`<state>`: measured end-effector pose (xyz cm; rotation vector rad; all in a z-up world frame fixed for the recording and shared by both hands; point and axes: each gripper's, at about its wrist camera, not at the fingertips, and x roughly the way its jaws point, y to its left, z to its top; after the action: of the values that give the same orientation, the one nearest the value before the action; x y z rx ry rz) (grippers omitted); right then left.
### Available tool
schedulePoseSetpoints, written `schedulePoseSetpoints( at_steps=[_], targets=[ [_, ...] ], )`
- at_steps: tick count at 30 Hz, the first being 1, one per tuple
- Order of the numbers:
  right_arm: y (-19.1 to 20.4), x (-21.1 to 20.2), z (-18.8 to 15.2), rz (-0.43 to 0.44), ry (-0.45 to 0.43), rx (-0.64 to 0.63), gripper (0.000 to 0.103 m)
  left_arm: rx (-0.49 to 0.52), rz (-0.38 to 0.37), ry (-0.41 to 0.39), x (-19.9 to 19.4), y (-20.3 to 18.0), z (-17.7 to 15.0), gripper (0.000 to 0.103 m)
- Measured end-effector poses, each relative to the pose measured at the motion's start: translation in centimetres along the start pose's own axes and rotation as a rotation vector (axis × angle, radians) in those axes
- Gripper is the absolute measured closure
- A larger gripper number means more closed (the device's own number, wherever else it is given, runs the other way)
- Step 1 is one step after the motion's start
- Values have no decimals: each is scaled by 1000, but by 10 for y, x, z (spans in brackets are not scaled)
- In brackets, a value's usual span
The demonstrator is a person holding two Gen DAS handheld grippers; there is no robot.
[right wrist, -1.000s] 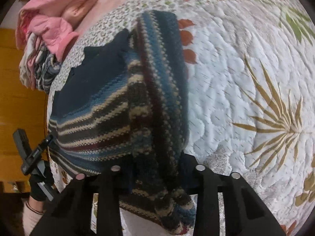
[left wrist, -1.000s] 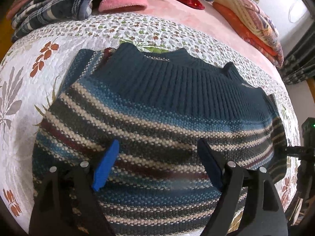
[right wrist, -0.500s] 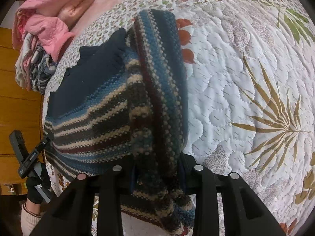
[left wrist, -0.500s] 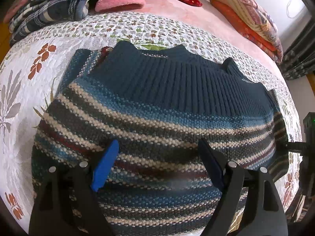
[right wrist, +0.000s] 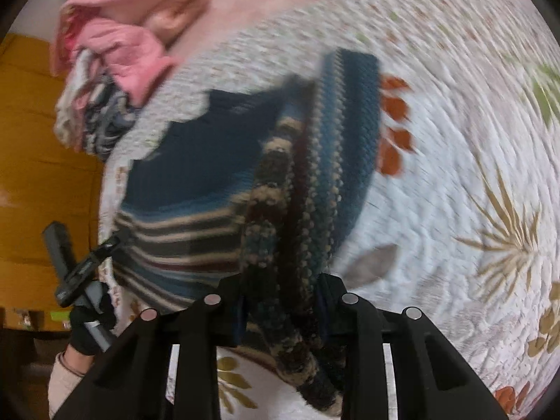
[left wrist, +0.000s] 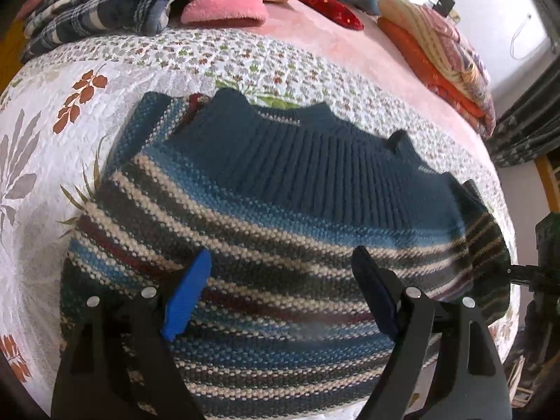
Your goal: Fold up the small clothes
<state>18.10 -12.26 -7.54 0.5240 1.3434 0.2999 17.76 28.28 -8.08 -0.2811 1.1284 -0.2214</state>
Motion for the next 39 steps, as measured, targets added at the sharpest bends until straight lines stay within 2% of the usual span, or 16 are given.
schedulePoseSetpoints(
  at_steps=[7,12,18,22,23,27,30,36,39],
  targets=[
    [77,6,4,24,-8,-139,74,-42,-70,-22,-10,3,3,21],
    [120,30,-7,-33,40,-270,74,-80,-103,-22,-12,9,4,21],
    [136,61,-26,-86,100,-361,73,-131,-179,-8,-8,6,7,21],
    [141,72,-31,-84,113,-381,60,-132,-245,15,-2,-7,7,21],
    [142,72,-32,-72,116,-377,54,-129,-259,24,-1,-11,7,21],
    [139,76,-30,12,122,-328,43,-108,-321,72,9,-29,3,21],
    [134,78,-27,87,120,-275,33,-102,-342,97,15,-39,0,21],
    [91,64,-15,327,118,-23,28,-103,-357,125,28,-53,-3,21],
    [80,51,-12,353,100,15,28,-101,-375,128,31,-60,-1,21]
  ],
)
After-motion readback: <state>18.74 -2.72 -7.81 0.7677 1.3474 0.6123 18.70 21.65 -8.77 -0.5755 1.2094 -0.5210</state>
